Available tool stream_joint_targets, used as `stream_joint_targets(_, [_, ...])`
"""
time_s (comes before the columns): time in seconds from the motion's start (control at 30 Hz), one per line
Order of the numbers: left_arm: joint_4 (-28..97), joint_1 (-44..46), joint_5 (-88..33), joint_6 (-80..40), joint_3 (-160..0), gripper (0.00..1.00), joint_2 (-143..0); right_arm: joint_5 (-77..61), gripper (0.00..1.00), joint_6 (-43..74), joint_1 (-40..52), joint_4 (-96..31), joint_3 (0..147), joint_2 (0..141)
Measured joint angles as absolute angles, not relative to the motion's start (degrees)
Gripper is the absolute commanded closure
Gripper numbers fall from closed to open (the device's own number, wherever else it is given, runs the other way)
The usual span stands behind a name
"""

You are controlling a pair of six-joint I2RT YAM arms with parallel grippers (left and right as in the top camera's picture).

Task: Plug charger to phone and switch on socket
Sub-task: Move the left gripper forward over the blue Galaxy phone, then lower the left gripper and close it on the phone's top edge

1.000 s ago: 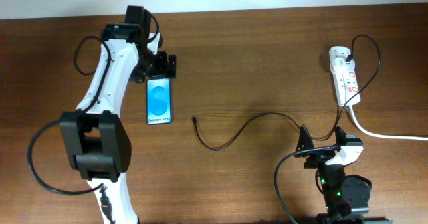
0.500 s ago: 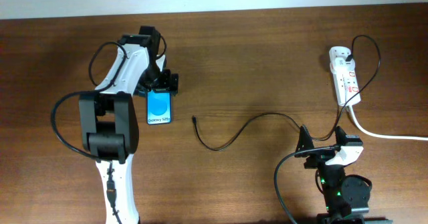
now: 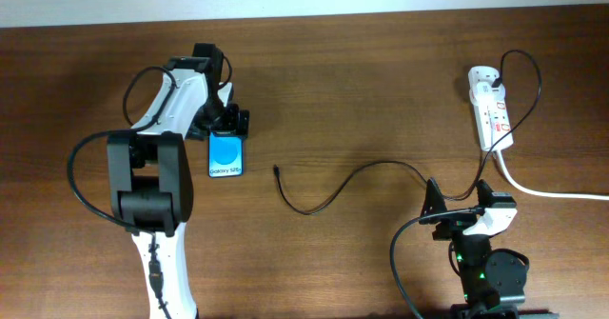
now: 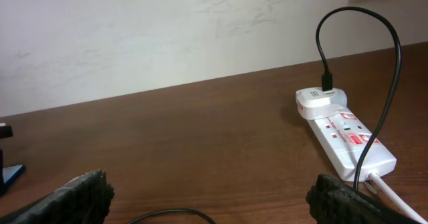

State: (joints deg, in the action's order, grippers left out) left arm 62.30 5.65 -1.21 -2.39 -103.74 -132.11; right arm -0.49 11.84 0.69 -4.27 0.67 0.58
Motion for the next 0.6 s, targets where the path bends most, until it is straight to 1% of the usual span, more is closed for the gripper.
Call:
stream_joint_targets(0.13, [63.00,5.54,-1.72,-2.42,-103.70,0.03,-132.09,-0.49,0.02,11.84,0.69,-4.27,0.67,0.58])
stream_joint_targets(0.3, [63.64,5.43,-2.57,-4.64,-103.70,0.04,-132.00,-0.49,0.02,11.88,0.69,-4.27,0.67,0.58])
stream_joint_targets(0.4, [63.61,5.28,-3.03,-5.91,-103.70,0.15,-132.00,-0.49,0.02,11.84,0.69,-4.27,0.67,0.58])
stream_joint_targets(0.43, [63.59,5.21,-3.14,-6.11,-103.68,0.15,-132.00,-0.49,0.02,11.86,0.69,-4.27,0.67,0.58])
stream_joint_targets(0.53, [63.46,5.21,-3.36,-6.35,-103.59,0.10,-131.98,-0.49,0.02,11.81,0.69,-4.27,0.67,0.58])
stream_joint_targets(0.6, [63.48,5.23,-3.66,-5.87,-103.59,0.09,-131.92,-0.49,0.02,11.84,0.69,-4.27,0.67,0.58])
